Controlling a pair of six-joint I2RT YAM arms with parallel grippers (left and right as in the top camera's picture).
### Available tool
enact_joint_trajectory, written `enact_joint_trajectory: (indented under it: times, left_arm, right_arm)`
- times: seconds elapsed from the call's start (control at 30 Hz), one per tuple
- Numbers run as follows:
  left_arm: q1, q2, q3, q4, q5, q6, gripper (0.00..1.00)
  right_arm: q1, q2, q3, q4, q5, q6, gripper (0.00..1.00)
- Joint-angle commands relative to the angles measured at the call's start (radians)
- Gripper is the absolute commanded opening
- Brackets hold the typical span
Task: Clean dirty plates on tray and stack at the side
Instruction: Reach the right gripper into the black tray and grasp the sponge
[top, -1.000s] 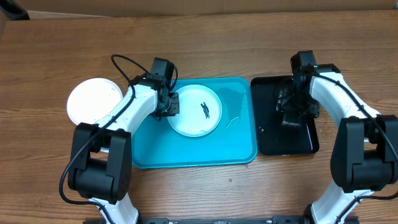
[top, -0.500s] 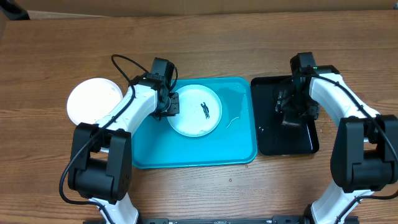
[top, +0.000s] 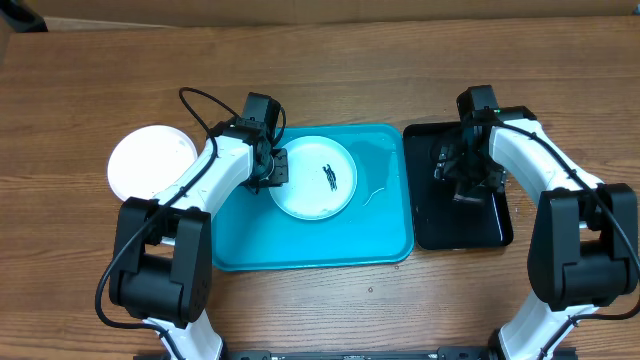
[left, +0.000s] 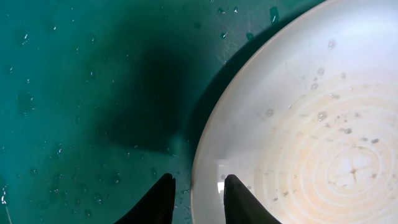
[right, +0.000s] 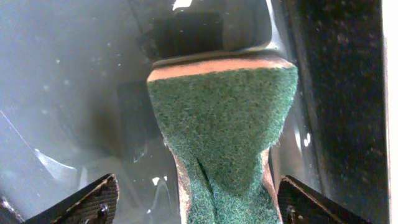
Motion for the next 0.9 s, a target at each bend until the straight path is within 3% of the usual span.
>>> enact_joint_trajectory:
  times: [0.0, 0.03, 0.87]
  left_arm:
    - [0.006, 0.010, -0.011, 0.003, -0.012, -0.011, 0.29]
    - [0.006, 0.010, -0.011, 0.003, -0.012, -0.011, 0.29]
    - [0.005, 0.010, -0.011, 0.003, -0.012, -0.011, 0.29]
  right_arm:
    - [-0.001, -0.016, -0.008, 0.005, 0.004, 0.012, 0.50]
    - [-0.001, -0.016, -0.008, 0.005, 0.003, 0.013, 0.04]
    - [0.000, -0.016, -0.099, 0.109, 0.003, -0.026, 0.04]
